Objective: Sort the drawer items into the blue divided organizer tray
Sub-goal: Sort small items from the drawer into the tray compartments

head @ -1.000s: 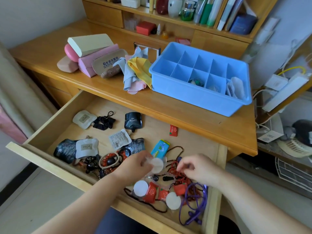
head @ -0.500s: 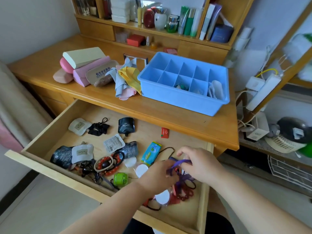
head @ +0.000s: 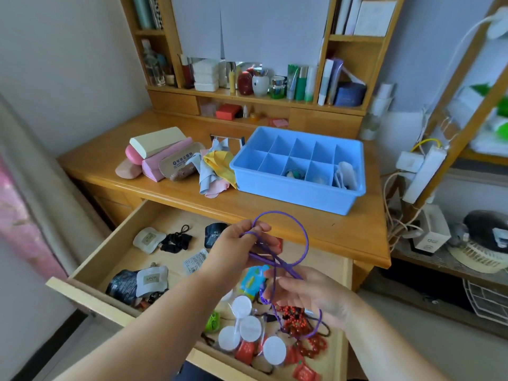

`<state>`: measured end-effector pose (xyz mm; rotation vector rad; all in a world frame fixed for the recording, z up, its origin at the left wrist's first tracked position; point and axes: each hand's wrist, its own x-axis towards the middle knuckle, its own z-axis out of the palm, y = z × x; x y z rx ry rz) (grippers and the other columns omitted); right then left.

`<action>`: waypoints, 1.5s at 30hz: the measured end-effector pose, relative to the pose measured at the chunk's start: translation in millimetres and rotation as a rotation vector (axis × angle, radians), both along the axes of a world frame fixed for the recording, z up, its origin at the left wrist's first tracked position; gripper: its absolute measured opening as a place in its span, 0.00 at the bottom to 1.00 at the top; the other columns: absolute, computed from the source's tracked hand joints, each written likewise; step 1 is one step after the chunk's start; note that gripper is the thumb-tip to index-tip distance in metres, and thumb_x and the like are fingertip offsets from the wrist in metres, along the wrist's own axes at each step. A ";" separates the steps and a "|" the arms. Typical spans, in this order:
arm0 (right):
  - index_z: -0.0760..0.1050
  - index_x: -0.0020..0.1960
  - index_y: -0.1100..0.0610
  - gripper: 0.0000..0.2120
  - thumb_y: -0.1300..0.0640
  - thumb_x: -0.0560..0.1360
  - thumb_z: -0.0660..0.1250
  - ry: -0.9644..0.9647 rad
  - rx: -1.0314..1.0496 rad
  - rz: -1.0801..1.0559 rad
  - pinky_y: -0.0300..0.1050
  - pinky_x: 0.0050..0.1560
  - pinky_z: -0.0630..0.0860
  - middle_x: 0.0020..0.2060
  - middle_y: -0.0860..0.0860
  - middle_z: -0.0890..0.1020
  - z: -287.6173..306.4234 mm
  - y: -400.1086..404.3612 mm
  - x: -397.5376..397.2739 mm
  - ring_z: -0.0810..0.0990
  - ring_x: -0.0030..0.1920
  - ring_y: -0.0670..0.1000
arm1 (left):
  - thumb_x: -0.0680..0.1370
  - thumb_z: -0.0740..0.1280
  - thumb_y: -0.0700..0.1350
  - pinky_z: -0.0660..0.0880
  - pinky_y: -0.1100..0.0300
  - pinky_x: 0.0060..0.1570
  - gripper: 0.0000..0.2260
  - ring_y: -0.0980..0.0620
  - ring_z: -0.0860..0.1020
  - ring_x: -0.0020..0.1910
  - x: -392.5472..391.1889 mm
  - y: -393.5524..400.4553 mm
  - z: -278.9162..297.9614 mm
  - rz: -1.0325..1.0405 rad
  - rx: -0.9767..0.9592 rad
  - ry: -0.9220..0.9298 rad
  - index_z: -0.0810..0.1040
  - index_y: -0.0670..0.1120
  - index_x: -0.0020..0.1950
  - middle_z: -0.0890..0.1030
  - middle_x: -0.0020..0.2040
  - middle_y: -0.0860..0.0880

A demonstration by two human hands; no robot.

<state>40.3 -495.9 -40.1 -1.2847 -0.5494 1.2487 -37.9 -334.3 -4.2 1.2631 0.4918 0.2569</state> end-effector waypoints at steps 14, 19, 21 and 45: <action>0.81 0.52 0.55 0.17 0.52 0.82 0.54 -0.306 -0.110 -0.204 0.42 0.54 0.77 0.49 0.47 0.85 23.1 -4.6 4.8 0.83 0.51 0.46 | 0.82 0.55 0.43 0.81 0.57 0.31 0.13 0.45 0.84 0.38 -23.2 28.7 -12.5 0.101 -0.464 0.040 0.76 0.40 0.58 0.84 0.44 0.38; 0.78 0.39 0.59 0.14 0.58 0.80 0.58 -0.563 0.040 -0.224 0.43 0.39 0.77 0.33 0.51 0.82 71.5 8.6 9.5 0.79 0.31 0.48 | 0.72 0.64 0.44 0.75 0.52 0.52 0.12 0.47 0.83 0.42 -24.6 25.3 -18.9 0.060 -0.370 -0.033 0.78 0.42 0.53 0.83 0.43 0.40; 0.77 0.38 0.59 0.13 0.57 0.78 0.60 -0.611 0.141 -0.242 0.41 0.37 0.77 0.33 0.51 0.82 93.1 14.8 12.2 0.77 0.28 0.48 | 0.69 0.65 0.47 0.78 0.52 0.49 0.15 0.47 0.82 0.39 -25.4 25.5 -20.3 0.037 -0.365 -0.080 0.78 0.42 0.53 0.82 0.40 0.42; 0.80 0.54 0.50 0.14 0.60 0.79 0.57 -0.272 0.245 -0.500 0.39 0.59 0.72 0.55 0.48 0.83 48.7 15.2 16.1 0.79 0.58 0.42 | 0.70 0.73 0.41 0.62 0.66 0.25 0.07 0.56 0.68 0.27 -61.0 8.5 1.9 -0.458 0.199 0.219 0.83 0.50 0.45 0.78 0.37 0.52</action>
